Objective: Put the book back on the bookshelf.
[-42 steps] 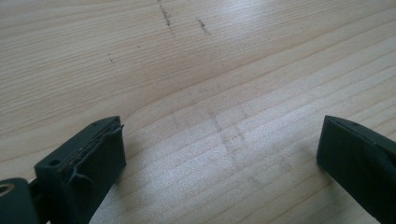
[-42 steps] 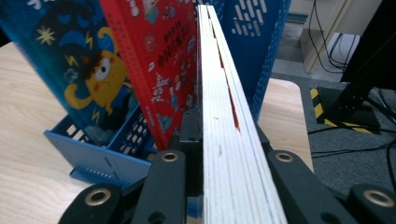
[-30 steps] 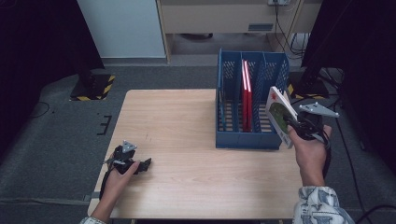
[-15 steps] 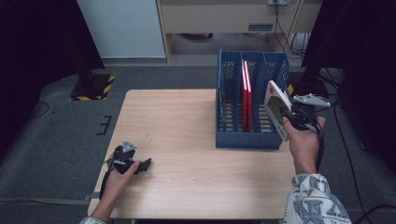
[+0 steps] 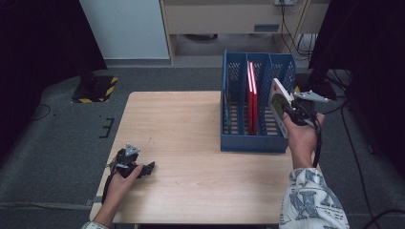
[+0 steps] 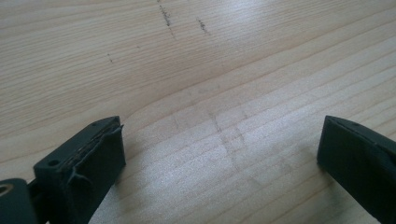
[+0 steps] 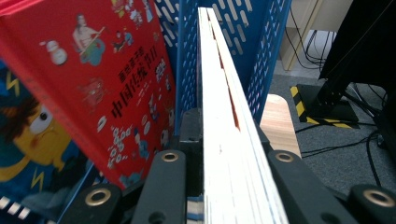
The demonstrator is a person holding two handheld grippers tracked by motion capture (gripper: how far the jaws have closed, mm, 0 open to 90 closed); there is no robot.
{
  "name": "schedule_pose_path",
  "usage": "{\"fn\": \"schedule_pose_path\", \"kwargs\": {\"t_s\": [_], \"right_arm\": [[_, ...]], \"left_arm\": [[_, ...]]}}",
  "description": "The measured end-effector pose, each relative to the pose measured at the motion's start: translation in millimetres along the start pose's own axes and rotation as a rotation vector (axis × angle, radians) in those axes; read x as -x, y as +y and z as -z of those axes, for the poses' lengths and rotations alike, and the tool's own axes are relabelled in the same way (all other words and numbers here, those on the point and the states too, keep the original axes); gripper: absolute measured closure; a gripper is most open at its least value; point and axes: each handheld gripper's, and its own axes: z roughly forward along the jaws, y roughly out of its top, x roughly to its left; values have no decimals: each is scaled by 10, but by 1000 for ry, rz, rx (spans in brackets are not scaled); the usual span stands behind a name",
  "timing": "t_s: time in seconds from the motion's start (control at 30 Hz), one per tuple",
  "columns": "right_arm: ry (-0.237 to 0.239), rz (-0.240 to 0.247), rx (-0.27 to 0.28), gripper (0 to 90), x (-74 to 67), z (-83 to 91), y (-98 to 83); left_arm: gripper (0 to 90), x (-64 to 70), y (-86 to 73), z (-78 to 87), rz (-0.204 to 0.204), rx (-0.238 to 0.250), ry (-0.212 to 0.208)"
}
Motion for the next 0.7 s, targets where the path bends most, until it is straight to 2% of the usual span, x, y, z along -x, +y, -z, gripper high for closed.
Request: {"fn": "schedule_pose_path", "kwargs": {"t_s": [0.3, 0.5, 0.7], "right_arm": [[-24, -25, 3, 760, -19, -237, 70], [-34, -37, -4, 759, -27, -356, 49], [-38, -30, -9, 759, -52, -431, 3]], "left_arm": [[0, 0, 2, -2, 0, 0, 0], [0, 0, 4, -4, -1, 0, -1], [0, 0, 4, -5, -1, 0, -1]]}}
